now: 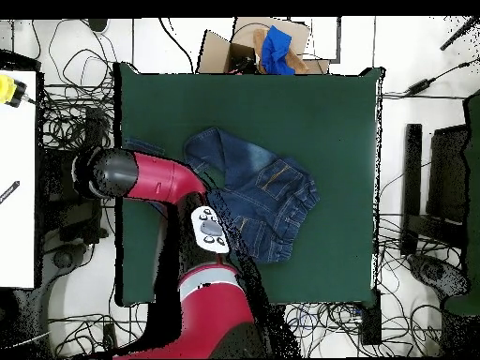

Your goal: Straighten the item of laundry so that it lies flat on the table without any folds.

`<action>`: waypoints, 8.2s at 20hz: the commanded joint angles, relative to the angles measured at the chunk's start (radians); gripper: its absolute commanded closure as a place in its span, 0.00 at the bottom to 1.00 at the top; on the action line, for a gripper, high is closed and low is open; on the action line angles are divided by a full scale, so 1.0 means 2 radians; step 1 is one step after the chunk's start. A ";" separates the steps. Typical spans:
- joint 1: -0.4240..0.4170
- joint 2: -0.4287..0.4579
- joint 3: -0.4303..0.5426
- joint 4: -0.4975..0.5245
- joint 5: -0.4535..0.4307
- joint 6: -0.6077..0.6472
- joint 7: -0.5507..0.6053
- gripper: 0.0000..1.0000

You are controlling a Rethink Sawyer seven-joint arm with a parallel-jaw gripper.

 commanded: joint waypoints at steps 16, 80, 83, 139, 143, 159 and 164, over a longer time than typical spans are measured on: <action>0.073 0.020 -0.074 -0.083 -0.245 0.092 -0.006 0.00; -0.229 -0.035 0.088 0.034 -0.406 0.043 -0.183 0.00; -0.245 -0.046 0.097 0.045 -0.414 0.048 -0.186 0.00; -0.319 0.073 0.097 0.043 -0.644 -0.009 -0.128 0.00; -0.302 0.106 0.090 0.019 -0.668 -0.012 -0.118 0.00; -0.260 0.216 0.060 -0.045 -0.702 -0.031 -0.080 0.00; -0.220 0.213 0.044 -0.044 -0.696 -0.045 -0.041 0.00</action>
